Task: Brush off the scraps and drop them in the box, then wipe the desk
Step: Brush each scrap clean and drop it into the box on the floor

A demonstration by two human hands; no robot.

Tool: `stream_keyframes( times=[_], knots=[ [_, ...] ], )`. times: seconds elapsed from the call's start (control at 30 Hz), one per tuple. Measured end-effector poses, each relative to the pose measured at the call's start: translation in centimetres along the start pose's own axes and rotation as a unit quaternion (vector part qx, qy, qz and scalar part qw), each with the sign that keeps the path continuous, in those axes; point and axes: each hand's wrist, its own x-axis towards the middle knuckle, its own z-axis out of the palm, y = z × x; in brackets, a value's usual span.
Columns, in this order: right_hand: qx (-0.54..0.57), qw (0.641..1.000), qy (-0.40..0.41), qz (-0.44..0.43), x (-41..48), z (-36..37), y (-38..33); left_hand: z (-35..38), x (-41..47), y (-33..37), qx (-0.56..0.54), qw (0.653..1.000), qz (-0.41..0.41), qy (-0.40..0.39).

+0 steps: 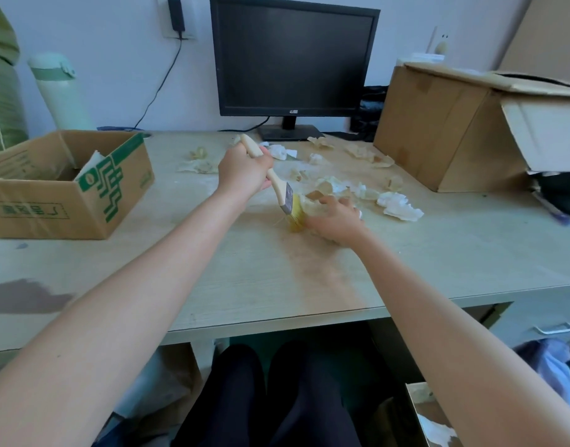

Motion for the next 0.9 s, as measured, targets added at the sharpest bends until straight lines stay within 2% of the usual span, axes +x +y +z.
stream_keyframes(
  times=[0.17,0.33,0.5,0.67,0.9],
  knots=[
    [0.011,0.999,0.021,-0.037,-0.6,-0.2,0.5,1.1,-0.1,-0.1,-0.025,1.0,0.003,-0.009],
    [0.064,0.997,0.026,-0.018,-0.6,-0.5,0.9,1.5,-0.3,-0.3,-0.04,0.999,0.008,-0.017],
    [0.094,0.993,0.065,-0.006,0.1,-0.2,1.0,1.6,-0.2,-0.3,-0.063,0.998,0.013,-0.021],
    [0.188,0.975,0.119,-0.002,0.3,0.0,1.5,1.6,0.2,-0.5,-0.074,0.997,0.001,-0.022],
    [0.282,0.947,0.151,0.009,0.1,-1.6,3.0,3.3,-0.6,0.8,-0.077,0.996,0.018,-0.043]
  ],
)
